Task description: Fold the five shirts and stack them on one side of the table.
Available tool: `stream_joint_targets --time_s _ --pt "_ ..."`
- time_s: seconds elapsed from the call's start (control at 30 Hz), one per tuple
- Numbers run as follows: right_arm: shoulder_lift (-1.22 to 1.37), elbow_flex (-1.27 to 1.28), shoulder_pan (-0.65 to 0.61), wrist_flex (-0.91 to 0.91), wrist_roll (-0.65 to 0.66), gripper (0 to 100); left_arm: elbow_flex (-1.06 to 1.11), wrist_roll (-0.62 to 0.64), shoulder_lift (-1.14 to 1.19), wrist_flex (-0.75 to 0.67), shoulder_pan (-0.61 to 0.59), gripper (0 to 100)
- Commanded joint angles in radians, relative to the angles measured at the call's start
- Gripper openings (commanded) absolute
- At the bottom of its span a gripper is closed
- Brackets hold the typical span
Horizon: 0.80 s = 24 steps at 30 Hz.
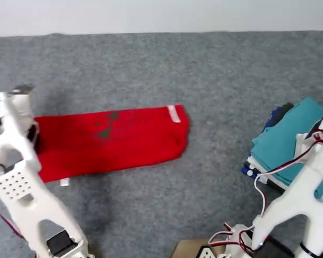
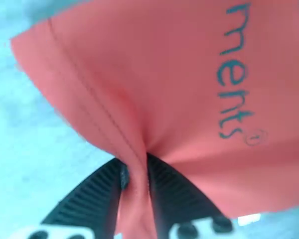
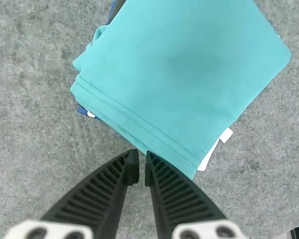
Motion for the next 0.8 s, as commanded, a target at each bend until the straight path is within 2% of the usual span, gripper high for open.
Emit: stream_joint_targets --time_s 0.0,0.17,0.37,0.6,0.77 --pt "-0.039 -0.009 -0.005 0.008 0.011 3.9 -0.058 -0.049 -0.025 0.020 -0.057 0" --pt "-0.038 -0.009 -0.007 0.005 0.012 3.9 -0.067 -0.080 -0.043 0.080 -0.055 0" --pt "-0.038 -0.005 -0.005 0.002 0.054 3.9 0.030 -0.051 -0.192 0.081 0.025 0" --pt "-0.038 -0.005 -0.005 0.002 0.054 3.9 0.326 0.011 -0.516 0.081 0.238 0" --pt "-0.031 -0.005 -0.005 0.004 0.054 3.8 0.452 0.143 -0.704 0.081 0.456 0"
